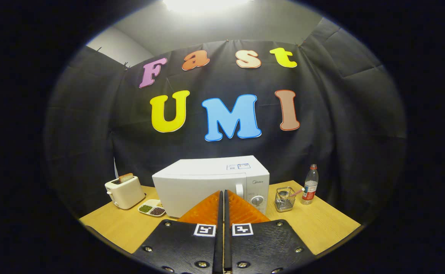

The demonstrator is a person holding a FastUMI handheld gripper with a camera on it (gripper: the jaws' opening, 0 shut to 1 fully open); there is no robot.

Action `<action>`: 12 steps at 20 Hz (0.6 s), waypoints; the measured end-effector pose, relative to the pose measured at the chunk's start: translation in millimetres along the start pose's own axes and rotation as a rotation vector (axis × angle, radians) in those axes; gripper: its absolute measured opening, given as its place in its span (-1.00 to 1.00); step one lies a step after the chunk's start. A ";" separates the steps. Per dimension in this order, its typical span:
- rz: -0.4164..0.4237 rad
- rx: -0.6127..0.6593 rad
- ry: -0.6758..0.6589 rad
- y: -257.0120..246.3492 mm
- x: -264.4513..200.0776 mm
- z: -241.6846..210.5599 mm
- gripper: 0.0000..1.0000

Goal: Open the microwave, put the food inside, and close the microwave door.

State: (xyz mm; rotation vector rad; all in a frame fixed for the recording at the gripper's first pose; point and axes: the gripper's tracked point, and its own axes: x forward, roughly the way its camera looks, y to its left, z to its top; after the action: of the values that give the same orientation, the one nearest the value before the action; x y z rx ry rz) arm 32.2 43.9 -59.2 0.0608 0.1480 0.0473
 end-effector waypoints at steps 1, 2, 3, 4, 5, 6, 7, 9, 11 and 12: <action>0.000 -0.001 -0.004 -0.3 -8.1 0.4 -0.97; -0.001 -0.003 -0.009 -0.7 -18.1 0.4 -0.97; -0.002 -0.002 -0.010 -0.8 -25.6 -1.0 -0.97; 0.000 -0.001 -0.011 -0.2 -33.9 -3.3 -0.97; -0.003 -0.001 -0.012 -0.8 -41.8 -4.4 -0.97; -0.003 -0.005 -0.015 -0.5 -49.0 -5.9 -0.97; 0.000 -0.011 -0.019 0.3 -55.9 -6.6 -0.97; 0.017 -0.028 -0.029 3.3 -69.5 -9.0 -0.85; 0.020 -0.034 -0.044 2.9 -79.0 -7.3 0.02; 0.021 -0.032 -0.054 2.1 -83.7 -6.6 0.46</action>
State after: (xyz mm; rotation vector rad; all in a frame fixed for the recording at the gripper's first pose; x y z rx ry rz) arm -51.6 42.1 -53.4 0.0314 0.0929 0.0687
